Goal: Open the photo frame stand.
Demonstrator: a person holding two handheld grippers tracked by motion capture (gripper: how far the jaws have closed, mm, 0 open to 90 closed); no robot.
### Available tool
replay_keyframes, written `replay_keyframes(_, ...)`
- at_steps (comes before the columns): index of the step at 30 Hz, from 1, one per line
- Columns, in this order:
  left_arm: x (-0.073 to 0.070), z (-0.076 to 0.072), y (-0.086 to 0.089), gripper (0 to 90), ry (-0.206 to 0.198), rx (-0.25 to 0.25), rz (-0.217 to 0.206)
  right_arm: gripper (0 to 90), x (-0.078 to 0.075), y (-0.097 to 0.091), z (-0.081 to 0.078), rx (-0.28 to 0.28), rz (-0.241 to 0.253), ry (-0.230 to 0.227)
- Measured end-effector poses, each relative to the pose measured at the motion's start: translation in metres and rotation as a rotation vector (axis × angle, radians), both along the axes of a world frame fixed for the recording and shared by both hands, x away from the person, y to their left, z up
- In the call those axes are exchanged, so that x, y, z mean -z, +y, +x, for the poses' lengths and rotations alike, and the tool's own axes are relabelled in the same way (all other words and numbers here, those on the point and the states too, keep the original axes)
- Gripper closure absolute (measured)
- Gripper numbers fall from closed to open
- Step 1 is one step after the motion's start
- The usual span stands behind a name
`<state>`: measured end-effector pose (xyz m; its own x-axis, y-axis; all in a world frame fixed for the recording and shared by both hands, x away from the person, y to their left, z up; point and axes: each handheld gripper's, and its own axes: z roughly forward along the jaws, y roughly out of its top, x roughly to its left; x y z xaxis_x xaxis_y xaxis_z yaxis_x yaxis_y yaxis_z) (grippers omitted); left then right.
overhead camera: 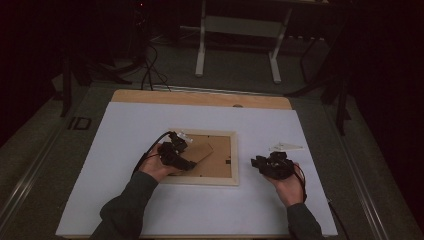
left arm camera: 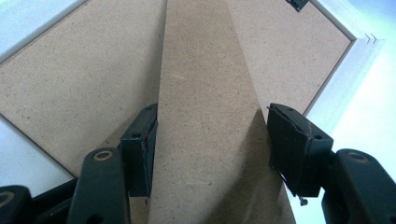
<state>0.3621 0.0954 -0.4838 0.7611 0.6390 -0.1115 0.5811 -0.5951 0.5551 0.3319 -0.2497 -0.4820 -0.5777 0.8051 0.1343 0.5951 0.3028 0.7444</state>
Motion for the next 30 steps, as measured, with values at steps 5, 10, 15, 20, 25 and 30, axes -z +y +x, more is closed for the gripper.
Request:
replay_keyframes(5, 0.000, -0.001, 0.000, 39.9, -0.008, 0.000, -0.001, 68.7, -0.006, 0.006, 0.009, -0.021, -0.045, 0.004)
replay_keyframes(10, -0.002, -0.004, -0.001, 39.8, -0.024, -0.002, 0.004, 68.7, -0.010, 0.009, 0.015, -0.039, -0.072, 0.011)
replay_keyframes(15, -0.003, -0.006, -0.002, 39.9, -0.038, -0.002, 0.013, 67.9, -0.014, 0.015, 0.023, -0.063, -0.096, 0.027)
replay_keyframes(20, -0.004, -0.009, -0.002, 39.8, -0.050, -0.004, 0.015, 66.4, -0.015, 0.021, 0.031, -0.072, -0.122, 0.045)
replay_keyframes(25, -0.005, -0.011, -0.002, 39.9, -0.062, -0.006, 0.017, 65.0, -0.015, 0.025, 0.037, -0.073, -0.127, 0.058)
replay_keyframes(30, -0.006, -0.014, -0.002, 39.8, -0.075, -0.008, 0.015, 64.0, -0.014, 0.027, 0.042, -0.081, -0.130, 0.080)
